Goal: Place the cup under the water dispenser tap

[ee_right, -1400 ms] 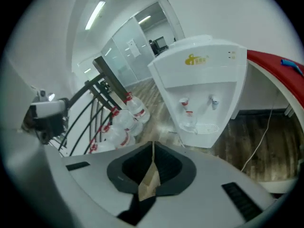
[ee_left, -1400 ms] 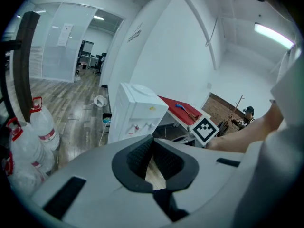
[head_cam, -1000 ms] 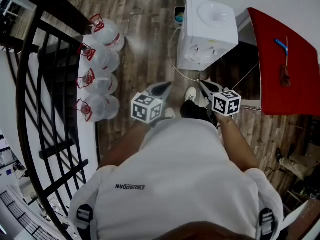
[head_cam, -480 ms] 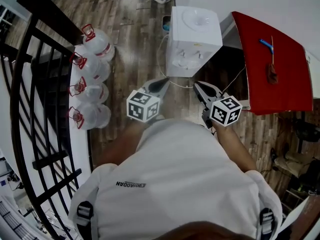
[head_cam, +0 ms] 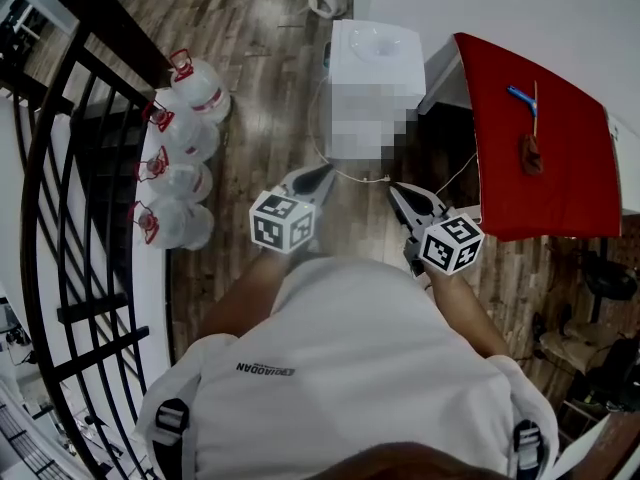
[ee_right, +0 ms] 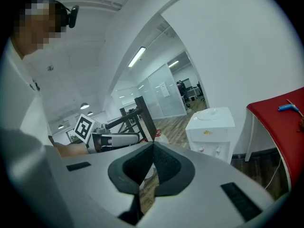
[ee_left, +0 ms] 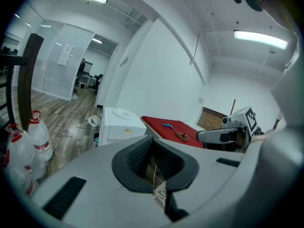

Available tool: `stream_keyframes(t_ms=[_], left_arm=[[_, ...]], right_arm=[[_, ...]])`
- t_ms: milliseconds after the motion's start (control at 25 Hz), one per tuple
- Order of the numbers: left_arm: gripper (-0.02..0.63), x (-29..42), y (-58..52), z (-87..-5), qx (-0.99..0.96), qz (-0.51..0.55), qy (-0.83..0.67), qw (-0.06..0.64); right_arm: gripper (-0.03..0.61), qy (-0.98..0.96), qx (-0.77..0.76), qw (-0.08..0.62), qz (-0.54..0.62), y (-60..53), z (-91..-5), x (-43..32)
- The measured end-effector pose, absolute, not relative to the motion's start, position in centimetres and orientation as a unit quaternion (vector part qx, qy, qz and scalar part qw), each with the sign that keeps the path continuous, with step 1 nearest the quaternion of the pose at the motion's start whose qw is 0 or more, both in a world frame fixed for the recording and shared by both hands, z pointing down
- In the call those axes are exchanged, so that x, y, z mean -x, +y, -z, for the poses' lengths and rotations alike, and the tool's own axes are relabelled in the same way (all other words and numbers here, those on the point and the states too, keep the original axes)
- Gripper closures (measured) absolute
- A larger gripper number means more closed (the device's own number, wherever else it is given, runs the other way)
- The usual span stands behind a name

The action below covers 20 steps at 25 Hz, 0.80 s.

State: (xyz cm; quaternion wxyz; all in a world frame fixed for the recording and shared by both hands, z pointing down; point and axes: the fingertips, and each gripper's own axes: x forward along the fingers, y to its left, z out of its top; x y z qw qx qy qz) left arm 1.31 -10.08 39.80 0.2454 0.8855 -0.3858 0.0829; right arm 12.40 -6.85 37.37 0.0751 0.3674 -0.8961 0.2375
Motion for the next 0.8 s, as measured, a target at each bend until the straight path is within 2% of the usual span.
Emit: stream_keyframes(t_ms=[440, 800], left_arm=[[0.617, -6.5, -2.2, -39.9, -0.88, -0.112, -0.393, 0.241], [0.617, -9.1, 1.7, -40.2, -0.874, -0.12, -0.402, 0.245]], right_arm=[[0.557, -0.892, -0.356, 0.085, -0.264, 1.1, -40.1, -18.1], [0.557, -0.899, -0.341, 0.09, -0.261, 5.5, -41.6, -19.9]])
